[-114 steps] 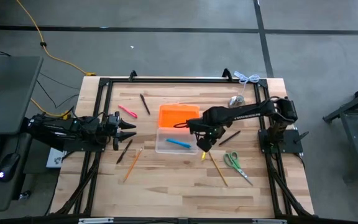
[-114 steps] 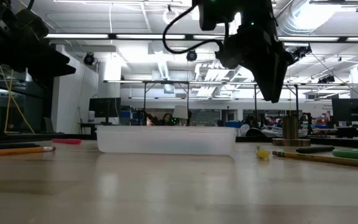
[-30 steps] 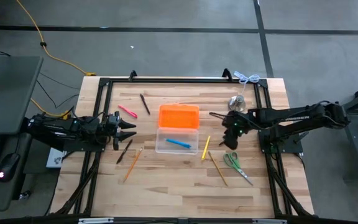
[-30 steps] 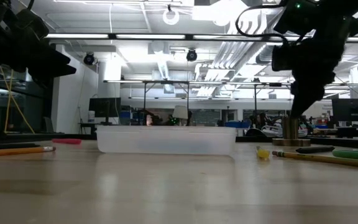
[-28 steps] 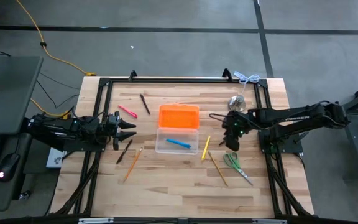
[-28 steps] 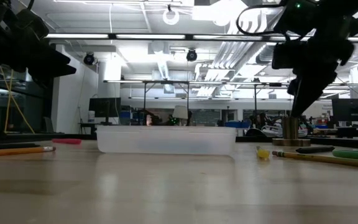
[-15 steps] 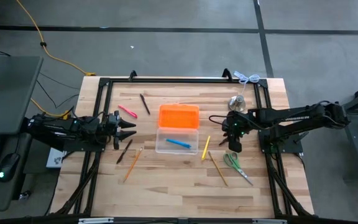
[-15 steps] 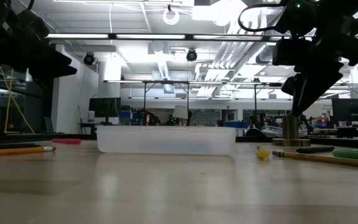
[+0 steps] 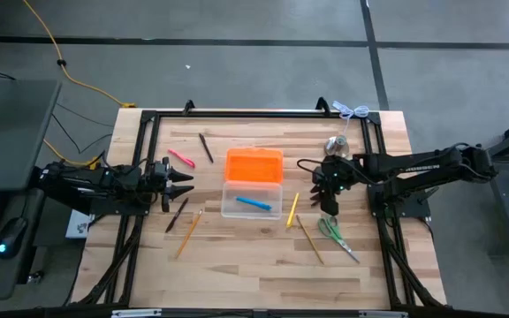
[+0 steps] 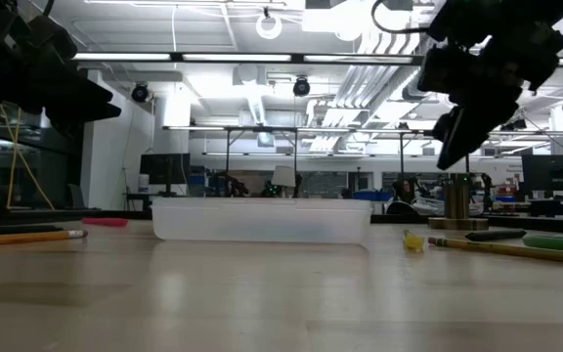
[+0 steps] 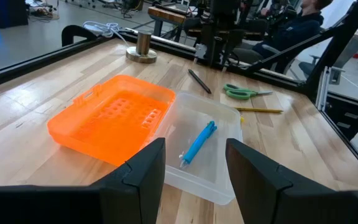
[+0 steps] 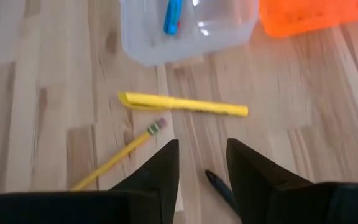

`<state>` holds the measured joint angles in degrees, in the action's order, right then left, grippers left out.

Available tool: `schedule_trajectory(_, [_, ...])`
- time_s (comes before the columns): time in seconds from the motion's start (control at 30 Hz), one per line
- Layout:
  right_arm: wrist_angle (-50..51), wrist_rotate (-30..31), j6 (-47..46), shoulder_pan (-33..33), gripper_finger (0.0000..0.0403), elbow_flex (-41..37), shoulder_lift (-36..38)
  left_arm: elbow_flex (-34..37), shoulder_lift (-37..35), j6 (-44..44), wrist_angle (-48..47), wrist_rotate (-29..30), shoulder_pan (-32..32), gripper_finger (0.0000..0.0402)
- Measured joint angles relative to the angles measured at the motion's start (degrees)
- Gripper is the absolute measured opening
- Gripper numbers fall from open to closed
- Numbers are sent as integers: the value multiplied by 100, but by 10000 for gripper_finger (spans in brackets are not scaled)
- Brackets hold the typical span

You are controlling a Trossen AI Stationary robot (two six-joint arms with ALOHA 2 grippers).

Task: Pick & place school supplies into a supply box
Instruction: Put the yellow pen into the orange supply box

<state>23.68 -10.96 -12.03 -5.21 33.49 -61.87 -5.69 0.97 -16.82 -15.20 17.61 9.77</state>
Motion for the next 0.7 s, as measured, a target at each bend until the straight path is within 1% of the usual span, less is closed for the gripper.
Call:
schedule_trajectory(0.17, [-344, -116, 2, 0, 112, 0, -151, 0, 0, 0, 0, 2, 1, 200])
schedule_trajectory(0.27, [-529, -327, 3, 4, 112, 26, -412, 0, 0, 0, 0, 6, 1, 200])
schedule_trajectory(0.37, [-511, -356, 51, 72, 112, 216, -778, 0, 0, 0, 0, 17, -1, 200])
schedule_trajectory(0.5, [-424, -356, 381, 249, 112, 660, -1333, 0, 0, 0, 0, 17, 1, 200])
schedule_trajectory(0.7, [321, -351, 1087, 394, 112, 1516, -2147, 0, 0, 0, 0, 17, -1, 200])
